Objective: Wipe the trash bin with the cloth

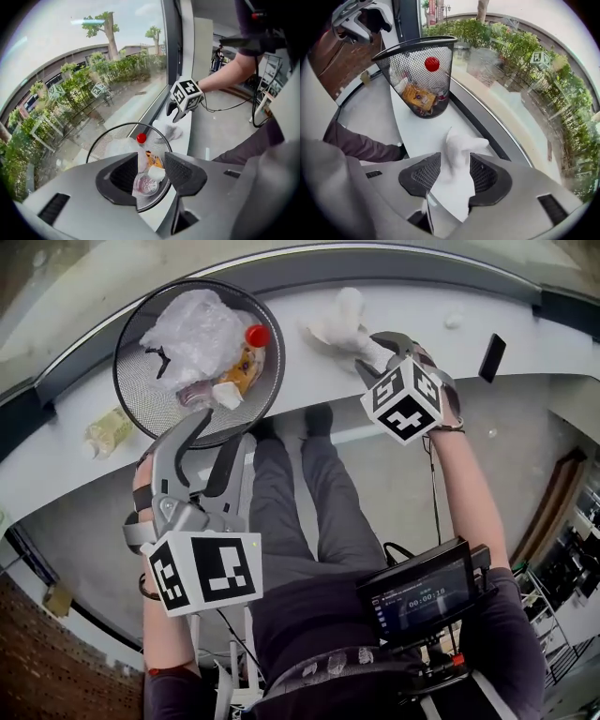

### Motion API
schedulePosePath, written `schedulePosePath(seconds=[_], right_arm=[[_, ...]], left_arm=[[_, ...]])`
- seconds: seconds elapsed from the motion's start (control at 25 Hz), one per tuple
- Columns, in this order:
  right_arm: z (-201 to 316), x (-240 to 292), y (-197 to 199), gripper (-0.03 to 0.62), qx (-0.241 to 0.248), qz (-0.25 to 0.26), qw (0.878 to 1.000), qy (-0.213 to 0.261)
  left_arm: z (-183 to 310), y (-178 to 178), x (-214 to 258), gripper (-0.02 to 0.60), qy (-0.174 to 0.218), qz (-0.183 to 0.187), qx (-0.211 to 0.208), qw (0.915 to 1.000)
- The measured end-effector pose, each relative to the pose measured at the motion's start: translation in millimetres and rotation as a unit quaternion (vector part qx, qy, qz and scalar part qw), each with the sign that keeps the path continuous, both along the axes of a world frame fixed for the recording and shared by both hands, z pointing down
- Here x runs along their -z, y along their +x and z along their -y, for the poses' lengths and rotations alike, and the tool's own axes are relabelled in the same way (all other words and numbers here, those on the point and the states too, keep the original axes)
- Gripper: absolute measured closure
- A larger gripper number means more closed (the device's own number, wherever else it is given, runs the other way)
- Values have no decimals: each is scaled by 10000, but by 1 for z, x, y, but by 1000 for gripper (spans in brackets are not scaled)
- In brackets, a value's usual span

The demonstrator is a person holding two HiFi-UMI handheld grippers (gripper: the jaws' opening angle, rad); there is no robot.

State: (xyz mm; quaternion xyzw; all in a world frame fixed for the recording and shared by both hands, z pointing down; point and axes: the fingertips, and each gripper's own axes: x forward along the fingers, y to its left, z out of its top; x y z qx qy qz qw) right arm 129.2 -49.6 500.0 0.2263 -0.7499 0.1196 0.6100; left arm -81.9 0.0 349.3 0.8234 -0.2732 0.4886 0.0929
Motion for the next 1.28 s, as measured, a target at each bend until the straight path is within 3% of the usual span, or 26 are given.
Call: schedulePosePath(seconds=[0.2,0.44,0.56,0.6,0.64,0.72,0.84,1.0,1.16,1.28], right_arm=[[34,48,23,421,-392,-4,9974,604],[40,167,-12,422,-117,1086,9888,1020],[49,242,-38,453,-413,2260,9657,1212],[48,266,-46,544,-474,2670,9543,1257],[47,290,-52,594,-483,3009,9434,1307],[43,333,-57,594,-375,3449,9274,1396],[38,390,-57,594,-133,3863,9081,1608],[36,424,-78,595,224,4338,8844,1709],[33,448,-94,595,460,4628,8654,1862],[7,470,-87,595,478,4879,8513,1869]], left_arm=[[21,-22,25,425,326,238,174,9990],[29,-5,113,425,740,-213,292,9966],[47,3,173,427,1248,-924,516,9865],[52,1,194,459,1407,-1136,700,9810],[56,-1,216,497,1560,-1315,895,9749],[57,0,264,579,1834,-1658,1203,9615],[56,7,327,584,2224,-2073,1389,9425],[49,-10,348,584,2511,-2182,1610,9292],[33,-20,349,584,2666,-2006,1647,9282],[0,-7,362,584,2755,-1920,1655,9273]])
